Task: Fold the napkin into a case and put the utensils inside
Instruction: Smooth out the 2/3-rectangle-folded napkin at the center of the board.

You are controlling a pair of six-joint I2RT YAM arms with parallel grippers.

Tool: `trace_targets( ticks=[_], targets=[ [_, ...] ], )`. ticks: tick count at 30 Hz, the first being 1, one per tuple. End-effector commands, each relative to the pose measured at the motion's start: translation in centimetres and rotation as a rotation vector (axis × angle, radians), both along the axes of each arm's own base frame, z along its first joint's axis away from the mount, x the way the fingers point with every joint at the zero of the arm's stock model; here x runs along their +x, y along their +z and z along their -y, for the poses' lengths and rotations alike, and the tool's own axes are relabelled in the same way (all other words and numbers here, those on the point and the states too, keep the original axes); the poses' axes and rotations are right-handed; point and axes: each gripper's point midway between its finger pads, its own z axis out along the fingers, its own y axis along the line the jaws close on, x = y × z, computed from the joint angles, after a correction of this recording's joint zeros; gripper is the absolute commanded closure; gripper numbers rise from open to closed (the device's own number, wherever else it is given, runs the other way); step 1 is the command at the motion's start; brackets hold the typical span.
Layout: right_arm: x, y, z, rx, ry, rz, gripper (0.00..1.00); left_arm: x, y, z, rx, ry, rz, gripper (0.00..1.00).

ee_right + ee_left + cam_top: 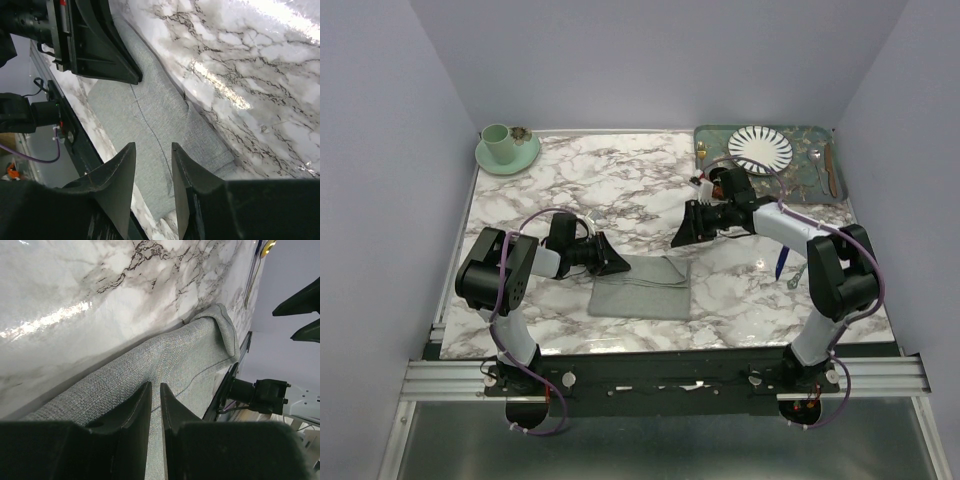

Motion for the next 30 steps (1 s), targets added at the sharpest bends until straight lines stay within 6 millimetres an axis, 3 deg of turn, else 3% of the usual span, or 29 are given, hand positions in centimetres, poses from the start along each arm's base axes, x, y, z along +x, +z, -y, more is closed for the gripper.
trace_targets(
  ticks=[1, 8, 12, 16, 17, 22, 23, 26, 30],
  targets=[
    [-2.0, -2.4, -0.5, 0.008, -0.021, -0.186, 0.57, -0.7, -2.0, -0.9, 0.074, 0.04, -0.043, 0.74],
    [-5.2, -7.9, 1.1, -0.094, -0.015, -0.295, 0.6, -0.7, -2.2, -1.3, 0.079, 0.054, -0.055, 0.74],
    [-5.0, -10.7, 2.2, -0.204, -0.016, -0.293, 0.64, -0.6, -2.3, -1.4, 0.078, 0.064, -0.062, 0.74],
    [-3.3, -11.2, 2.9, -0.279, -0.032, -0.229, 0.68, 0.2, -0.9, -1.8, 0.026, 0.085, -0.037, 0.65],
    [-2.5, -10.8, 2.7, -0.289, -0.018, -0.184, 0.7, 0.7, 0.6, -1.8, -0.011, 0.082, 0.008, 0.59],
    [1.0, -9.8, 3.0, -0.391, -0.005, -0.016, 0.71, 2.9, 5.9, -2.5, -0.098, 0.079, 0.157, 0.54],
    [1.3, -9.9, 2.9, -0.406, 0.019, 0.014, 0.71, 3.5, 7.6, -2.3, -0.115, 0.07, 0.204, 0.54],
    [1.9, -9.2, 2.9, -0.418, 0.032, 0.063, 0.71, 4.1, 10.1, -0.8, -0.142, 0.056, 0.275, 0.54],
    [0.9, -9.0, 2.9, -0.42, 0.05, 0.063, 0.71, 4.1, 10.2, 2.1, -0.19, 0.038, 0.24, 0.55]
  ],
)
